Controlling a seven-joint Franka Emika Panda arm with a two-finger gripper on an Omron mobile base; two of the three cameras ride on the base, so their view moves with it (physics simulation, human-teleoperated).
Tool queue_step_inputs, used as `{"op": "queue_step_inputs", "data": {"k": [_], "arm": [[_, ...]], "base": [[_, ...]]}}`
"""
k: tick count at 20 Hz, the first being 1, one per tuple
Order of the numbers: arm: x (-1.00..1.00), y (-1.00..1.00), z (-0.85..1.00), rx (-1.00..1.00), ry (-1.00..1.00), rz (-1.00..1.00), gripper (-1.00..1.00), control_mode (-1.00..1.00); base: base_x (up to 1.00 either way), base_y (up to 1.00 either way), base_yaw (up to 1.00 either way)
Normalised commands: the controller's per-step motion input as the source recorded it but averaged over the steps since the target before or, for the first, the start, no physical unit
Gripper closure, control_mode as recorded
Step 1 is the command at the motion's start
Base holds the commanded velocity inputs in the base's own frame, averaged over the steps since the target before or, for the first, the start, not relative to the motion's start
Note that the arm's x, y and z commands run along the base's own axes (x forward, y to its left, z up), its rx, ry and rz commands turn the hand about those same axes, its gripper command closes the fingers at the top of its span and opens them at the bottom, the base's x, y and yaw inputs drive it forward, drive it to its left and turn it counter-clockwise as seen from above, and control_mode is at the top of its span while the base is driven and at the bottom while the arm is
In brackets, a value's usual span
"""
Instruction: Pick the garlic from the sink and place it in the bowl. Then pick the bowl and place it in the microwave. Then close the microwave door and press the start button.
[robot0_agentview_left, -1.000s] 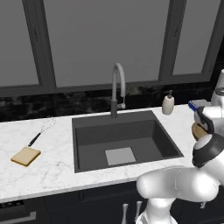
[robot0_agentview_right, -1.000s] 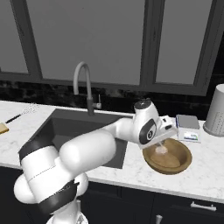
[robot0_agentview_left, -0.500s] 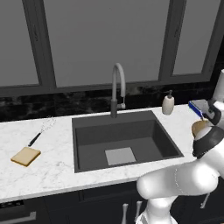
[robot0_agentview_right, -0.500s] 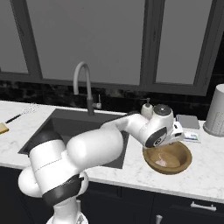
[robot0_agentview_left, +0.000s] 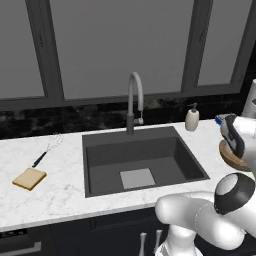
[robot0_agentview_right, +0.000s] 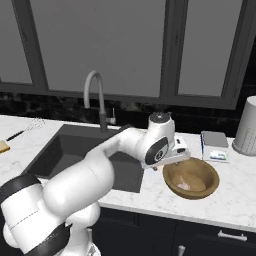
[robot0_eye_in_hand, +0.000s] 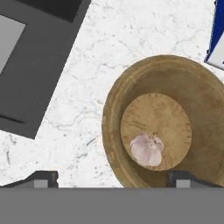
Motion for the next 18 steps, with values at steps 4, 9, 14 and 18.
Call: {"op": "queue_step_inputs", "data": {"k": [4, 9, 14, 18], "arm": [[0.32, 0.12, -0.55, -0.19, 0.21, -0.08, -1.0, -1.0], [0.33, -0.54, -0.27, -0.02, 0.15, -0.07, -1.0, -1.0], [0.48, -0.12, -0.44, 0.0, 0.05, 0.0, -1.0, -1.0], [0.36, -0.12, -0.37, 0.04, 0.0, 0.05, -1.0, -1.0]], "base": [[0.0, 0.0, 0.0], [0.0, 0.0, 0.0], [0.0, 0.0, 0.0], [0.0, 0.0, 0.0]]}}
